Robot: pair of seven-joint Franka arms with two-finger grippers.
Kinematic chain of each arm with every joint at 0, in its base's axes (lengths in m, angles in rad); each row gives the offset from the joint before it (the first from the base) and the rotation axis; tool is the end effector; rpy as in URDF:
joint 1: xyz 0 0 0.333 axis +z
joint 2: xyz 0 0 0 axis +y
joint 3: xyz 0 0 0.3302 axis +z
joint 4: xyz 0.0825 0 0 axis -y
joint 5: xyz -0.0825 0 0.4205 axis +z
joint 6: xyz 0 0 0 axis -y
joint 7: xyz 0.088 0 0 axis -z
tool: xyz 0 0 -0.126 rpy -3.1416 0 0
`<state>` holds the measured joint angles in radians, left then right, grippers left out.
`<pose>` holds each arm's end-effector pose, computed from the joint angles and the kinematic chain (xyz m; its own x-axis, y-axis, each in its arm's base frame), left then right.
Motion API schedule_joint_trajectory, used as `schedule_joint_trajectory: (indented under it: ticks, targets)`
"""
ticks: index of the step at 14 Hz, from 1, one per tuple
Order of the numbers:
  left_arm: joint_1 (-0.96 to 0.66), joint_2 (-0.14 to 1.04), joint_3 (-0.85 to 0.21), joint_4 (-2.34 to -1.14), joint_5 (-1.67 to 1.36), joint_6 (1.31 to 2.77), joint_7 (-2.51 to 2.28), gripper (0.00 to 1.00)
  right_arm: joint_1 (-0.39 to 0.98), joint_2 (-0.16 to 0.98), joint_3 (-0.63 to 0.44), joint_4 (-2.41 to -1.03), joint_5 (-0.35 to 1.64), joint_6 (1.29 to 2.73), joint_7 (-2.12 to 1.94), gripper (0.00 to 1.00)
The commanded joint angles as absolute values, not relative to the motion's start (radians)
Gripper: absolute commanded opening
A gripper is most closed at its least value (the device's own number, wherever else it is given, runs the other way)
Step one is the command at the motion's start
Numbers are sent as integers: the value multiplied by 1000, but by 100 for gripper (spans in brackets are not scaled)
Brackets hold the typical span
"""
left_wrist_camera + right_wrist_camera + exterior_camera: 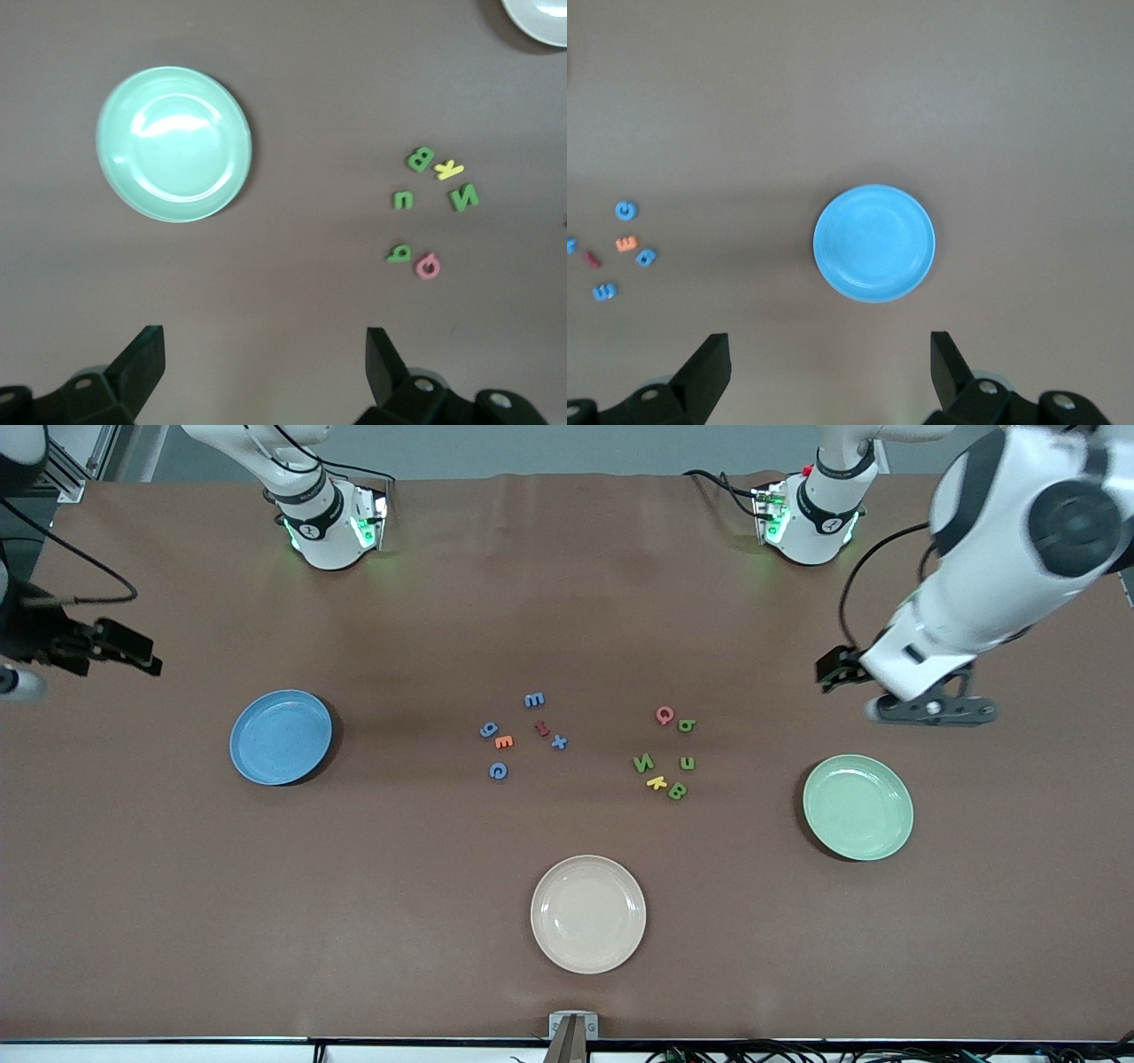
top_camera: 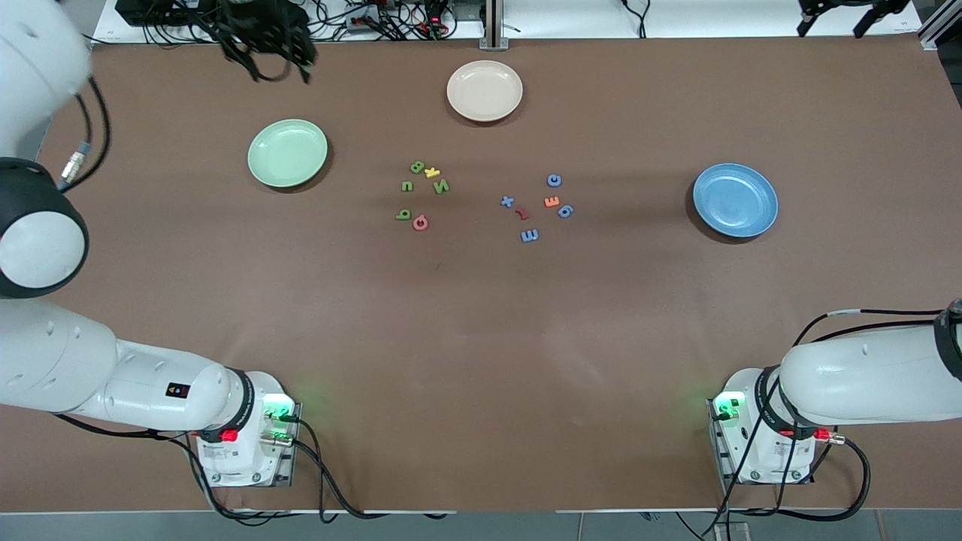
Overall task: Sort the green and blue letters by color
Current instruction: 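Move both grippers down toward the scattered foam letters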
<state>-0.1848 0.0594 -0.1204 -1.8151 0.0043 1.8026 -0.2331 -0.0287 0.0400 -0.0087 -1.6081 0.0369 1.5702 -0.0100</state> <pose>0.5790 -0.1807 0.4789 0.9949 -0.0726 -0.0702 -0.0737 -0.9972 -0.0135 0.5989 -0.0177 0.5770 0.9966 -0.0273 -0.0775 -0.0302 -0.9989 -0.0372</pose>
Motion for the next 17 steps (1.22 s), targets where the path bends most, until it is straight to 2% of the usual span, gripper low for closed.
schedule_joint_trajectory:
  ticks: [1, 3, 5, 6, 8, 11, 14, 17]
  targets:
    - [-179, 38, -181, -2015, 11, 2054, -325, 98, -13, 143, 15, -1604, 37, 1615, 4, 100]
    - [-181, 57, -216, -2159, 9, 2272, -420, 96, 82, 158, 18, -1623, 37, 1692, 123, 100]
    - [-181, 118, -256, -2206, 9, 2374, -465, 89, 177, 215, 20, -1637, 51, 1773, 304, 100]
    - [-181, 162, -273, -2204, 9, 2387, -474, 85, 220, 238, 18, -1660, 93, 1829, 384, 100]
    - [-186, 224, -298, -2207, 9, 2440, -512, 83, 305, 277, 18, -1727, 155, 1980, 474, 100]
    - [-242, 316, -301, -2207, 20, 2520, -598, 78, 434, 363, 18, -1773, 161, 2167, 606, 100]
    - [-275, 363, -299, -2204, 21, 2559, -652, 72, 531, 469, 15, -1775, 155, 2270, 662, 100]
    - [-295, 391, -296, -2204, 21, 2566, -663, 67, 572, 540, 12, -1776, 146, 2345, 684, 100]
